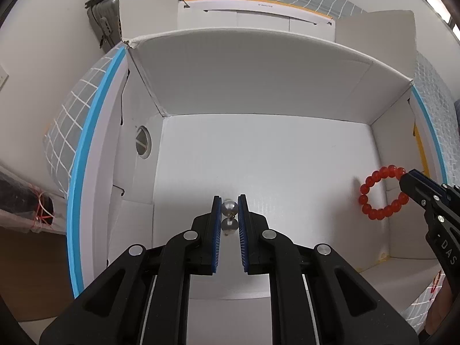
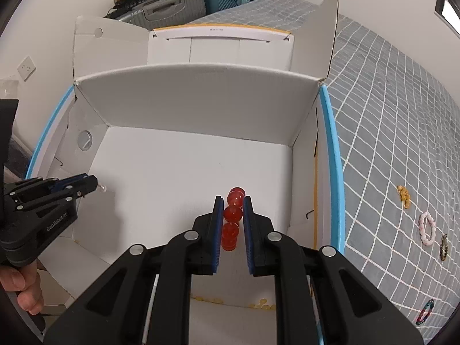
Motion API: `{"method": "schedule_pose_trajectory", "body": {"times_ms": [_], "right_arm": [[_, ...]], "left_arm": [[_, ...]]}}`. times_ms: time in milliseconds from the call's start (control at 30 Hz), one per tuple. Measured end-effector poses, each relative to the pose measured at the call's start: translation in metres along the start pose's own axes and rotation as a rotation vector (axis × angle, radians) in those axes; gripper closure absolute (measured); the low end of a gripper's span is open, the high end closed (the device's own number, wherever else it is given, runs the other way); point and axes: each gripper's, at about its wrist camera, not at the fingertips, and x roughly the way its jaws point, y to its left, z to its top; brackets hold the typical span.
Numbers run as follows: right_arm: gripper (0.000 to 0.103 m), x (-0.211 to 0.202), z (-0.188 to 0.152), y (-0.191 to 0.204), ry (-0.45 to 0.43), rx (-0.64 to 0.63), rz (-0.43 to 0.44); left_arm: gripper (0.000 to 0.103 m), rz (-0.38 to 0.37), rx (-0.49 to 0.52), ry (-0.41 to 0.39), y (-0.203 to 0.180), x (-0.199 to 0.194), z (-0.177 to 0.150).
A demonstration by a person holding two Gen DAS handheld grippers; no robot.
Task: Organize jewelry
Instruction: 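Open the left tool dropping the pearl pin while the right tool releases the red bracelet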
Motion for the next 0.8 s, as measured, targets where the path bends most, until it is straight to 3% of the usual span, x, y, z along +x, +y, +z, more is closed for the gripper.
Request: {"method": "schedule_pose_trajectory", "body": {"times_ms": [100, 200, 233, 267, 367, 567, 800], "right_arm": [[0.089, 0.001, -0.001, -0.001, -0.002, 0.004, -0.001], [0.089, -0.001, 0.001, -0.003, -0.009, 0.015, 0.001], [0.084, -0.002, 0.001, -0.003, -0.009, 0.017, 0.004], [0.071, -0.004, 0.001, -0.003, -0.013, 0.019, 0.005], [0.05, -0.01, 0.001, -0.003, -0.037, 0.022, -0.001], [0.022, -0.023, 0.004, -0.002, -0.076, 0.013, -0.063], [0.012, -0.031, 0.007, -0.009, -0.079, 0.03, -0.062]], "left_arm": [[0.089, 0.008, 0.002, -0.002, -0.001, 0.002, 0.0], [0.059, 0.013, 0.001, -0.023, -0.003, -0.002, 0.001], [0.049, 0.016, 0.001, -0.035, -0.003, -0.005, 0.001], [0.045, 0.021, 0.001, -0.047, -0.003, -0.007, 0.0], [0.033, 0.016, -0.003, -0.064, -0.003, -0.015, 0.001], [0.015, 0.036, -0.009, -0.114, -0.002, -0.029, 0.003], [0.006, 0.036, -0.024, -0.147, -0.002, -0.037, 0.005]]}}
